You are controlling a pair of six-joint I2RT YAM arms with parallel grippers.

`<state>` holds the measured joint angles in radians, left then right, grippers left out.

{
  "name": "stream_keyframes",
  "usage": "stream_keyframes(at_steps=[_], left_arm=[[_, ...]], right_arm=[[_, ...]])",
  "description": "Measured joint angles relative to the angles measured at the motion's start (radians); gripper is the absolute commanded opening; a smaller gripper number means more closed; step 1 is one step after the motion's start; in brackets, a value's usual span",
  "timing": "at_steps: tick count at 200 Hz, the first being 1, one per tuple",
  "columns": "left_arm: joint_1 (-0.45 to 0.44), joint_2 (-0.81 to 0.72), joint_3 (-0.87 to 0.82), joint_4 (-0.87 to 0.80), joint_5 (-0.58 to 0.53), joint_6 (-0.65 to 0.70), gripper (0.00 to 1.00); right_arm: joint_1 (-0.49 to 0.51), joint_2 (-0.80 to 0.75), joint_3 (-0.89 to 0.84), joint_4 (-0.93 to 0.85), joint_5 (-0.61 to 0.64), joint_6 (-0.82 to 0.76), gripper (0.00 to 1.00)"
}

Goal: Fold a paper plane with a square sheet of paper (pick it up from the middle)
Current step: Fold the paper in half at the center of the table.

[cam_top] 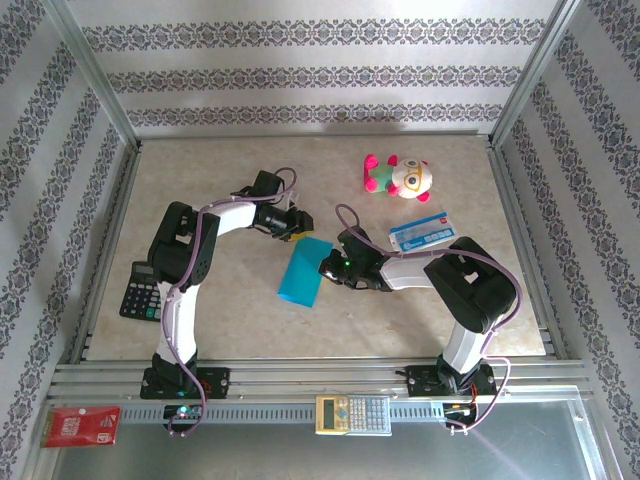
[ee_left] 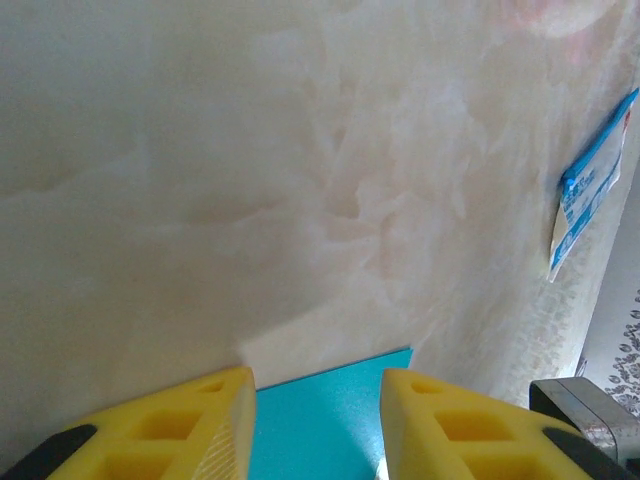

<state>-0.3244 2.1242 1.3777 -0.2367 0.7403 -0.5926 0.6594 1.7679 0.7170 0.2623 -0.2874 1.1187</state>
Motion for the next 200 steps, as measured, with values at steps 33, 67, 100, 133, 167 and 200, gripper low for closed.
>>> stream_keyframes(at_steps=[33, 67, 100, 133, 167, 200], left_arm=[[0.005, 0.002, 0.016, -0.018, -0.010, 0.011, 0.43], [0.013, -0.071, -0.043, 0.000, -0.014, -0.011, 0.45], [0.003, -0.220, -0.169, 0.043, 0.004, -0.058, 0.44], [-0.027, -0.234, -0.225, 0.066, 0.035, -0.074, 0.43], [-0.035, -0.207, -0.275, 0.065, 0.038, -0.073, 0.42], [-0.023, -0.187, -0.286, 0.065, 0.034, -0.063, 0.42]], right_arm=[[0.000, 0.000, 0.000, 0.000, 0.000, -0.001, 0.00], [0.000, 0.000, 0.000, 0.000, 0.000, -0.003, 0.00], [0.000, 0.000, 0.000, 0.000, 0.000, -0.004, 0.00], [0.000, 0.000, 0.000, 0.000, 0.000, -0.004, 0.00], [0.000, 0.000, 0.000, 0.000, 0.000, -0.004, 0.00], [0.000, 0.000, 0.000, 0.000, 0.000, -0.004, 0.00]])
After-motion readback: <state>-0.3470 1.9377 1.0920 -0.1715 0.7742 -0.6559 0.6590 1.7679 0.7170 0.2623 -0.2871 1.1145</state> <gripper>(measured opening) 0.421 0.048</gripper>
